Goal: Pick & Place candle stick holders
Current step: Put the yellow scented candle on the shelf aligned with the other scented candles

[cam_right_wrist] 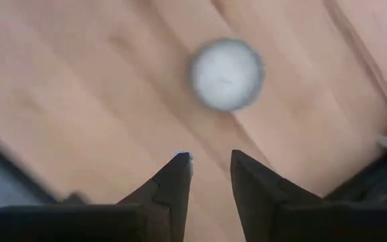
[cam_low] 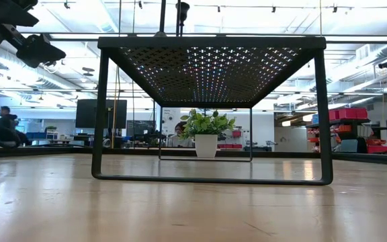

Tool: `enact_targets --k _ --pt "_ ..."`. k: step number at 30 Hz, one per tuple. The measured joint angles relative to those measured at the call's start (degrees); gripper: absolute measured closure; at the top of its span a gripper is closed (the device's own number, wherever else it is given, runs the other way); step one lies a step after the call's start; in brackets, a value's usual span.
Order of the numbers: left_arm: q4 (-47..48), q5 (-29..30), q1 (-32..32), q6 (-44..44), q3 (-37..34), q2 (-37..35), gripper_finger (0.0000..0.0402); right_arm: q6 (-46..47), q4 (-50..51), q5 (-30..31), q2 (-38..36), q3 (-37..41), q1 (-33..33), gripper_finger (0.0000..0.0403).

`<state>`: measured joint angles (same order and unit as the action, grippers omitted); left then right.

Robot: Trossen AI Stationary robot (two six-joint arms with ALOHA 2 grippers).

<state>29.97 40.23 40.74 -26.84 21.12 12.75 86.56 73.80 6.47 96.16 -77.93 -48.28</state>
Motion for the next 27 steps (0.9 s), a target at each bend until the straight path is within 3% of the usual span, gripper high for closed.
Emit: enact_targets --k 9,15,27 --pt "0.01 0.2 0.0 -0.59 0.0 0.0 0.0003 6.01 -7.36 -1.28 0.07 11.27 0.01 0.0294" --pt "0.01 0.22 0.01 -0.58 0.0 0.0 0.0003 7.03 -12.59 1.48 0.04 13.25 0.01 0.0294" --pt "0.01 0.22 0.0 -0.58 0.0 0.0 0.0003 7.74 -12.56 3.3 0.03 13.56 0.01 0.0294"
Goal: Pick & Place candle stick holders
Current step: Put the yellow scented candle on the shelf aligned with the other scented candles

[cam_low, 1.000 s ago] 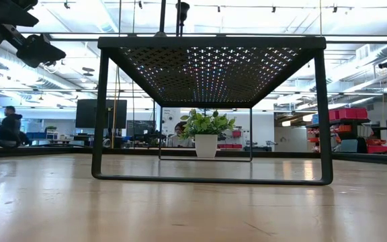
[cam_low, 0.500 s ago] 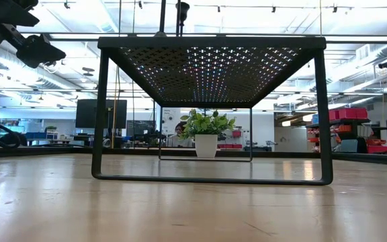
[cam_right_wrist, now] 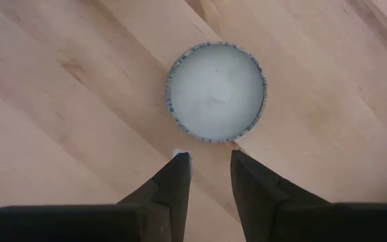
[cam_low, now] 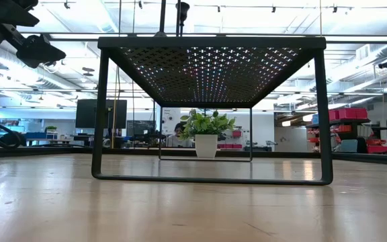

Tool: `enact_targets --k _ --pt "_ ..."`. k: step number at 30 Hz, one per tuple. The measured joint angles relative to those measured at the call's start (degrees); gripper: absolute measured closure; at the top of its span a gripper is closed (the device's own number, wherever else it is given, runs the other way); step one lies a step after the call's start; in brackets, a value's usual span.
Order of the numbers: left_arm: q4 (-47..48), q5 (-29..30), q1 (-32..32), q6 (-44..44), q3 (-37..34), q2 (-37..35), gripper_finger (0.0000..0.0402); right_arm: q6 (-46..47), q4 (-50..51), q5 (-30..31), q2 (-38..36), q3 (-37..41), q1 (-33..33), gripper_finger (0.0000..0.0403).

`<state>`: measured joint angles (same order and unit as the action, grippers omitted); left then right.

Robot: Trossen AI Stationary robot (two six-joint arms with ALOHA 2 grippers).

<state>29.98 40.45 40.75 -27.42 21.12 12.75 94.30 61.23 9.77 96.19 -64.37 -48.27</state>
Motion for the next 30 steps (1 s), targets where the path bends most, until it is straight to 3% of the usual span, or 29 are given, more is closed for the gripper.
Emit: enact_targets --k 10,27,30 --pt "0.02 0.29 -0.02 -0.06 0.0 0.0 0.0003 3.35 0.28 0.08 -0.22 6.3 1.32 0.0294" --pt "0.0 0.42 0.01 -0.04 0.0 0.02 0.0003 -2.64 -2.16 -0.53 -1.59 6.35 6.3 0.0294" --pt "0.02 0.43 0.0 -0.04 0.0 0.02 0.0003 -2.4 -2.27 1.99 -2.98 6.26 6.31 0.0294"
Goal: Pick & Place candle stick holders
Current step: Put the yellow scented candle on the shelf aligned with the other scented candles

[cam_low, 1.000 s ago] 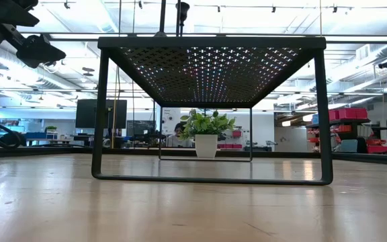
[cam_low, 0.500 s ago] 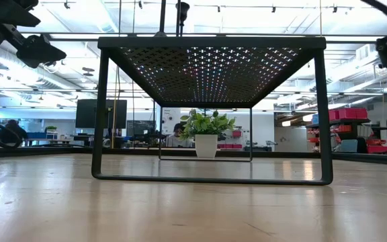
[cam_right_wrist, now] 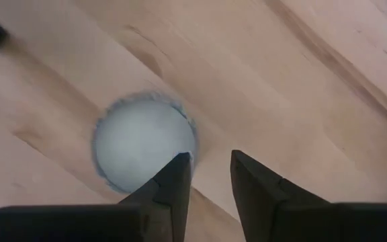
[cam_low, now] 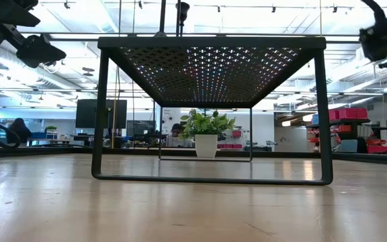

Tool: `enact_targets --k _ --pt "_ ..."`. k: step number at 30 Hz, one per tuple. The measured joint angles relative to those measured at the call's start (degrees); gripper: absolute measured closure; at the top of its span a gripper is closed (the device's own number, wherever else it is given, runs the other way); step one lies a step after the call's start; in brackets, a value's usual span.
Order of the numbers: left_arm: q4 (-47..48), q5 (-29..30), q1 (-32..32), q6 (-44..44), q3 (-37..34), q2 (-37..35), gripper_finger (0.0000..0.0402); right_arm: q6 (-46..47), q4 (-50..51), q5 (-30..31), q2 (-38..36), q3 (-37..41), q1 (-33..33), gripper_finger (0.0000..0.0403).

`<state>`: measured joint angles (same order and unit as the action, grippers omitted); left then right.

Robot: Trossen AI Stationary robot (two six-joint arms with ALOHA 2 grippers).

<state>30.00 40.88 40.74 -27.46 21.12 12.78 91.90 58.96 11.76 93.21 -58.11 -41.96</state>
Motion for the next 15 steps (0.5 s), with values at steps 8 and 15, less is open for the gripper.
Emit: enact_targets --k 8,15 --pt "0.01 0.01 0.0 -0.02 0.0 0.02 0.0003 -0.96 -5.15 0.84 -0.55 1.23 0.01 0.0294" --pt "0.02 -0.02 0.01 -0.24 0.0 0.02 0.0003 -0.96 -7.01 -1.07 -0.53 3.86 0.05 0.0294"
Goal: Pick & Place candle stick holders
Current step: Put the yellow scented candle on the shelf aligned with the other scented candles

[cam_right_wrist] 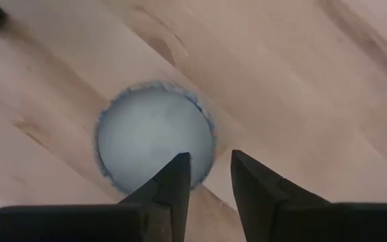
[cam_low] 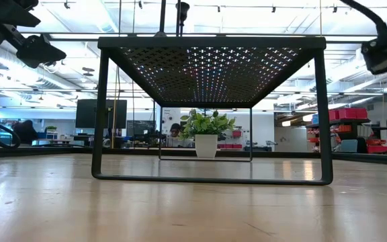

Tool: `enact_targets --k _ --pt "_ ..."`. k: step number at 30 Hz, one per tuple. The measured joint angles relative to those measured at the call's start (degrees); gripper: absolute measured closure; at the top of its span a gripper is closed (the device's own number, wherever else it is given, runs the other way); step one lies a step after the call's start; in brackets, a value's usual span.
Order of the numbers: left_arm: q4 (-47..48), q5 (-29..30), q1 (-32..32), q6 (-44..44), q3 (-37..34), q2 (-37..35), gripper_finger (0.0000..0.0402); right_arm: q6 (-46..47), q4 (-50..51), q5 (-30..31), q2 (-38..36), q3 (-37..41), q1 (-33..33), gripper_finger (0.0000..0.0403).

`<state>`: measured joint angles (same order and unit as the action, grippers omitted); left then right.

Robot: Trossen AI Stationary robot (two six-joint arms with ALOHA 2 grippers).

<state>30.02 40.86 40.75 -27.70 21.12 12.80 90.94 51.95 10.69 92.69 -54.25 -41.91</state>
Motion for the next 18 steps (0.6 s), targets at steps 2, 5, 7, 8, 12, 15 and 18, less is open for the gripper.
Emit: enact_targets --k 2,5,7,8,12,15,18 --pt "0.0 0.02 -0.02 0.03 0.0 0.0 0.0003 0.08 -0.2 -1.06 0.02 0.37 0.11 0.0294" --pt "0.0 0.04 -0.02 0.09 0.0 0.0 0.0003 0.15 -0.53 -1.24 0.02 0.89 0.2 0.0295" --pt "0.0 0.22 -0.01 0.09 0.0 0.0 0.0003 -0.02 -1.05 -1.68 0.02 0.93 0.54 0.0302" --pt "0.0 0.23 -0.01 0.09 0.0 0.0 0.0003 -0.09 -0.99 -1.95 0.02 0.93 0.67 0.0309" --pt "0.0 0.24 0.0 0.11 0.0 0.0 0.0003 -1.58 -1.23 -3.04 0.02 0.94 1.5 0.0357" --pt "0.0 0.24 -0.01 0.18 -0.02 0.0 0.0003 -2.88 -1.66 -3.43 0.02 0.95 2.18 0.0394" --pt "0.0 0.33 0.0 0.26 0.0 0.0 0.0003 -3.62 -1.8 -3.73 0.02 0.95 3.11 0.0395"
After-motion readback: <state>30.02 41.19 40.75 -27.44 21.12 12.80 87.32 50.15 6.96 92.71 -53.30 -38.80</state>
